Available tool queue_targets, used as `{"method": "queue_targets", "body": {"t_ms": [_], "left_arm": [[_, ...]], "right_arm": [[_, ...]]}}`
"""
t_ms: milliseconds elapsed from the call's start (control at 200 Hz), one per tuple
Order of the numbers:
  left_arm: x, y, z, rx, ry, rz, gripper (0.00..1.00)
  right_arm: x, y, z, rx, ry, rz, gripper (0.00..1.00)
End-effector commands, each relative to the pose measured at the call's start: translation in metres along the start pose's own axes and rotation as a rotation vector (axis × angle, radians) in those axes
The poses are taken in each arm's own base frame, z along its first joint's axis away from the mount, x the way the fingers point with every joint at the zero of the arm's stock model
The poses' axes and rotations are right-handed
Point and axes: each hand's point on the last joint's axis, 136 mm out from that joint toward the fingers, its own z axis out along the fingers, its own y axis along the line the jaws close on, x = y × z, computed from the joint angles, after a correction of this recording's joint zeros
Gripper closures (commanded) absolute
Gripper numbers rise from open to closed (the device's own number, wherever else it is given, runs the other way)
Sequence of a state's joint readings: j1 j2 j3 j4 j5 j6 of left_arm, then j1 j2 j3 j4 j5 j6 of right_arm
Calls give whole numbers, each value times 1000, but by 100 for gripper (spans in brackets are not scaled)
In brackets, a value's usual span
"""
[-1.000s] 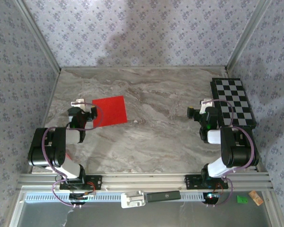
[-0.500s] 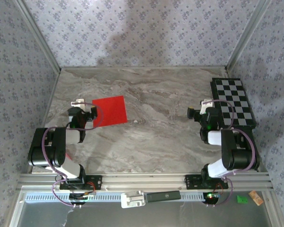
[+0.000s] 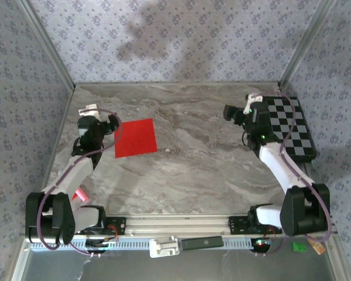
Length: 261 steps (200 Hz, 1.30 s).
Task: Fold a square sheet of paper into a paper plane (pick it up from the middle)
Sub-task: Move the square sheet of paper to the center of the table.
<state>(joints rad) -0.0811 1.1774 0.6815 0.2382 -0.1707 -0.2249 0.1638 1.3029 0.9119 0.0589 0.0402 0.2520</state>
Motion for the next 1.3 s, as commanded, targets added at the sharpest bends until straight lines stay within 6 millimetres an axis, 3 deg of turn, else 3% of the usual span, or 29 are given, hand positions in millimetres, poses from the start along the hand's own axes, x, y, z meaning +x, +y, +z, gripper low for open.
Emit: {"method": "queue_targets", "body": {"t_ms": [0, 100, 145, 155, 185, 360, 445, 600, 790, 984, 1164, 1299], "left_arm": [[5, -11, -12, 38, 137, -128, 0], [-2, -18, -17, 74, 140, -169, 0], [-2, -18, -20, 80, 139, -182, 0], [-2, -18, -20, 78, 141, -187, 0], [-2, -17, -22, 73, 143, -195, 0], [3, 17, -32, -92, 135, -241, 0], [5, 28, -38, -131, 148, -263, 0], [11, 28, -43, -92, 175, -273, 0], [6, 34, -50, -112, 142, -287, 0], [4, 36, -54, -119, 134, -284, 0], [9, 33, -50, -112, 160, -280, 0], [13, 30, -43, -103, 189, -275, 0]], "right_arm": [[51, 40, 15, -63, 284, 118, 0], [66, 97, 33, -186, 364, 104, 0], [83, 120, 42, -226, 417, 97, 0], [76, 129, 43, -242, 405, 100, 0], [80, 145, 48, -270, 426, 105, 0], [124, 242, 60, -419, 562, 53, 0], [148, 277, 62, -451, 622, 19, 3], [185, 324, 68, -492, 693, -26, 9], [217, 354, 81, -486, 756, -88, 13], [241, 360, 96, -451, 804, -113, 15], [262, 341, 102, -378, 861, -120, 14], [274, 303, 105, -273, 913, -131, 14]]}}
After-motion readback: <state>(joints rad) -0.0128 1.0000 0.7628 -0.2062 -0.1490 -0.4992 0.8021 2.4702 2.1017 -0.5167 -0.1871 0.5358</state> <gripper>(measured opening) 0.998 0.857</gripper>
